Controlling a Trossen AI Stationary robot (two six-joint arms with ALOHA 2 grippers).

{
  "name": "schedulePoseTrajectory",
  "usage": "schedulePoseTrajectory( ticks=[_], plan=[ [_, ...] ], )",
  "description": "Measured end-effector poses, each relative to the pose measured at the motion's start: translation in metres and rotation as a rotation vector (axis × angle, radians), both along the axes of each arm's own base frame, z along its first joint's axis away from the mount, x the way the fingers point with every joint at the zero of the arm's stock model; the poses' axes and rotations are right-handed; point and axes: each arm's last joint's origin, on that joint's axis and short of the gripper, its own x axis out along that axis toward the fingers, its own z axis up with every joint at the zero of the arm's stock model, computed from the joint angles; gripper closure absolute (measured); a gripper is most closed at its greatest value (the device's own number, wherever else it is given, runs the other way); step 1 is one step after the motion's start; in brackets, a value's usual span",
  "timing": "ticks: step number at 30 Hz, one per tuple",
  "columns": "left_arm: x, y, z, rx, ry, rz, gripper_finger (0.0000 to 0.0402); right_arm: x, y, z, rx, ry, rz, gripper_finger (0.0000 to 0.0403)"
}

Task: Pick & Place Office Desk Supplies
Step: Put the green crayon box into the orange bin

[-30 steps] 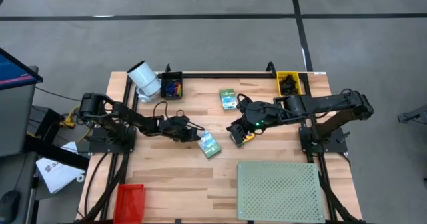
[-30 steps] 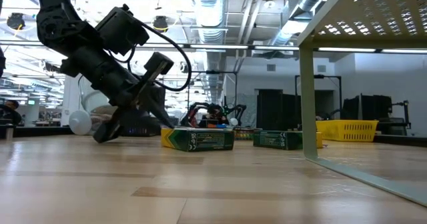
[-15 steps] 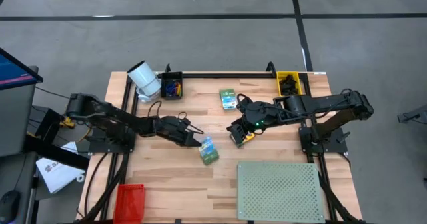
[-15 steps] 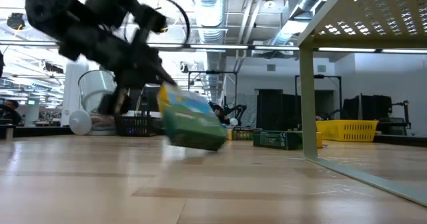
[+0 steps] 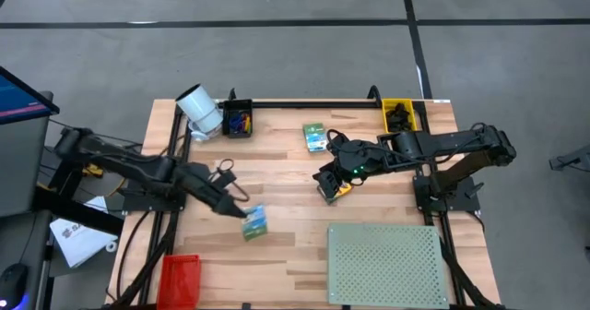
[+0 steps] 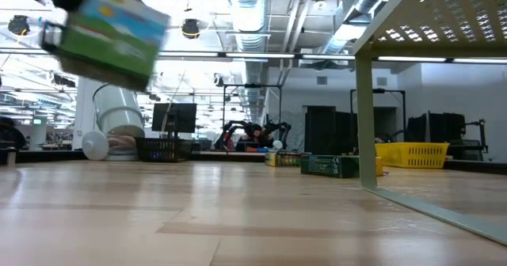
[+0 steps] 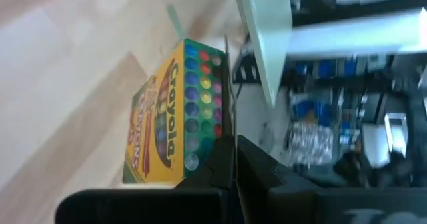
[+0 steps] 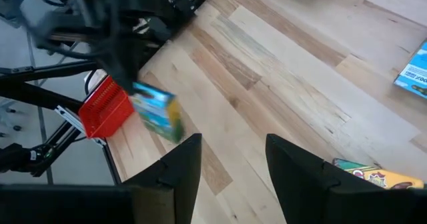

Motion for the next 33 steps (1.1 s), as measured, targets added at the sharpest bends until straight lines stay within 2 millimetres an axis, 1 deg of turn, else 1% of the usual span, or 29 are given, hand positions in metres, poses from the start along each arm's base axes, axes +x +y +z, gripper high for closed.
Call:
schedulePoseTrajectory(
  ticks=[6, 11, 15, 20, 26, 33],
  plan=[
    [-0.023, -0.020, 0.025, 0.051, -0.018, -0.163, 0.0401, 0.001, -0.003, 0.000, -0.002, -0.001, -0.007, 0.0239],
    [-0.036, -0.039, 0.034, 0.052, -0.040, -0.287, 0.0401, 0.001, -0.004, 0.000, -0.001, -0.002, -0.012, 0.0239],
    [-0.046, -0.052, 0.031, 0.051, 0.002, -0.309, 0.0401, 0.001, -0.004, 0.000, 0.004, -0.004, -0.016, 0.0239],
    [-0.061, -0.066, 0.026, 0.066, 0.058, -0.291, 0.0401, 0.001, -0.004, 0.000, 0.007, -0.005, -0.018, 0.0239],
    [-0.078, -0.084, 0.024, 0.020, 0.101, -0.286, 0.0401, 0.002, -0.007, 0.001, 0.009, -0.015, -0.029, 0.0239],
    [-0.093, -0.104, 0.016, -0.013, 0.179, -0.294, 0.0401, 0.004, -0.012, 0.002, 0.012, -0.034, -0.045, 0.0239]
  ],
)
